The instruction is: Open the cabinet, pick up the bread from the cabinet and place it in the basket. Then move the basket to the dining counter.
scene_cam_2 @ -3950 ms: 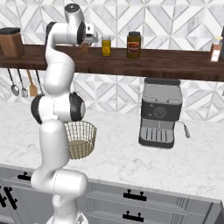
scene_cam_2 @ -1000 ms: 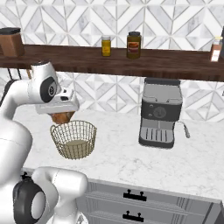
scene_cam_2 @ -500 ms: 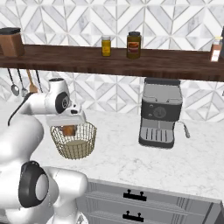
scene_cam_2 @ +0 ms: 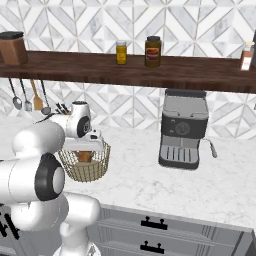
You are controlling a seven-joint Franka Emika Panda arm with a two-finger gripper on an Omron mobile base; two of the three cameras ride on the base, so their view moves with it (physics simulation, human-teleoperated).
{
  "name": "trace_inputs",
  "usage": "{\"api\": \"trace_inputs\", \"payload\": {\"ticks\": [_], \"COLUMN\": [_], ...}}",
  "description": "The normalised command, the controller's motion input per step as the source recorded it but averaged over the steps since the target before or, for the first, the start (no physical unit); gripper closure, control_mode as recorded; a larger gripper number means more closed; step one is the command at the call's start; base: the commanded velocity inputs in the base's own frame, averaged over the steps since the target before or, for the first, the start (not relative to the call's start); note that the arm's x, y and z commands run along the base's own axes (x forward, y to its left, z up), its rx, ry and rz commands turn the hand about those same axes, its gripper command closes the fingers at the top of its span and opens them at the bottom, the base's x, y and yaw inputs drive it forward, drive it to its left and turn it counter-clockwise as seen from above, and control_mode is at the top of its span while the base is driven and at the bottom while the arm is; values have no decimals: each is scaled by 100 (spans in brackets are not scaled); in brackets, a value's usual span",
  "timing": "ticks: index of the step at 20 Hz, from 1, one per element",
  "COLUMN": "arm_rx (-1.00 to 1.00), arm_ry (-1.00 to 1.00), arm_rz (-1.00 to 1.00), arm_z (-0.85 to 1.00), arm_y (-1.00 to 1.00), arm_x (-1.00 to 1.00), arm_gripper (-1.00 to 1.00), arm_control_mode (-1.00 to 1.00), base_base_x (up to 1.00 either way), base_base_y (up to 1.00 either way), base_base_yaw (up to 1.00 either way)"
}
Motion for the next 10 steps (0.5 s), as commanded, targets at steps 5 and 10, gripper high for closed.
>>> {"api": "trace_inputs", "payload": {"ticks": [5,10], "arm_rx": [1,0], "arm_ry": [-4,-6], "arm_rz": [0,0], "arm_z": [-41,-1], "arm_y": [0,0], "arm_x": [11,0], "arm_gripper": [100,-100], "arm_control_mode": [-100,-100], "base_base_x": [0,0], "base_base_y": [0,0], "base_base_yaw": [0,0]}}
